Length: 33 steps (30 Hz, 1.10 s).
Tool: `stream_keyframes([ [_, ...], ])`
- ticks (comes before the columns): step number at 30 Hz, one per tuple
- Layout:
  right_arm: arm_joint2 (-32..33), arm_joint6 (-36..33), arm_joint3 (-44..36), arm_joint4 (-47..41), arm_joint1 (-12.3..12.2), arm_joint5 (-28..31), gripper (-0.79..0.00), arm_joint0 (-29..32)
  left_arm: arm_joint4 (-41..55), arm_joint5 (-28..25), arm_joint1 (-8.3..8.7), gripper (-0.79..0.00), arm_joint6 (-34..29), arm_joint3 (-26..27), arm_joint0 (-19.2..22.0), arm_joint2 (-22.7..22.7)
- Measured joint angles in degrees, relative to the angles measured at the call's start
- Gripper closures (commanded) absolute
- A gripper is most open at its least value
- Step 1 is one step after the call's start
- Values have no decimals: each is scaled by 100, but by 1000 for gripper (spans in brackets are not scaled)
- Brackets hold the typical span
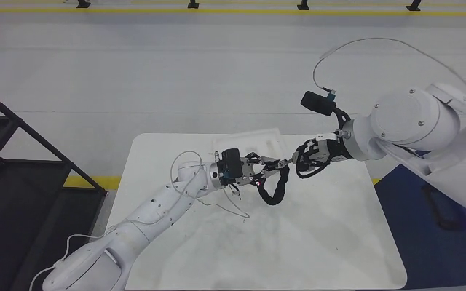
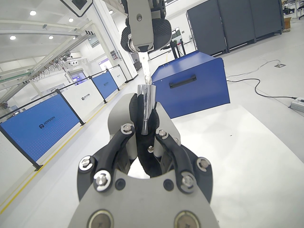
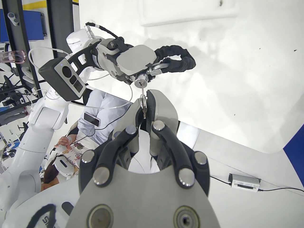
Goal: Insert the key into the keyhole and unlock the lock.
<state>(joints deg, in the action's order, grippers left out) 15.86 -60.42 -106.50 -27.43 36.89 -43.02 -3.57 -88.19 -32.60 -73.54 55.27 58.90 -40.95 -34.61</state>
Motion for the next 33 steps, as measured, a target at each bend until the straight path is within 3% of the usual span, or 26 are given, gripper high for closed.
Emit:
stream_keyframes([
  [33, 459, 130, -339, 854, -9, 444, 0, 380, 396, -789, -203, 0, 120, -293, -145, -206],
])
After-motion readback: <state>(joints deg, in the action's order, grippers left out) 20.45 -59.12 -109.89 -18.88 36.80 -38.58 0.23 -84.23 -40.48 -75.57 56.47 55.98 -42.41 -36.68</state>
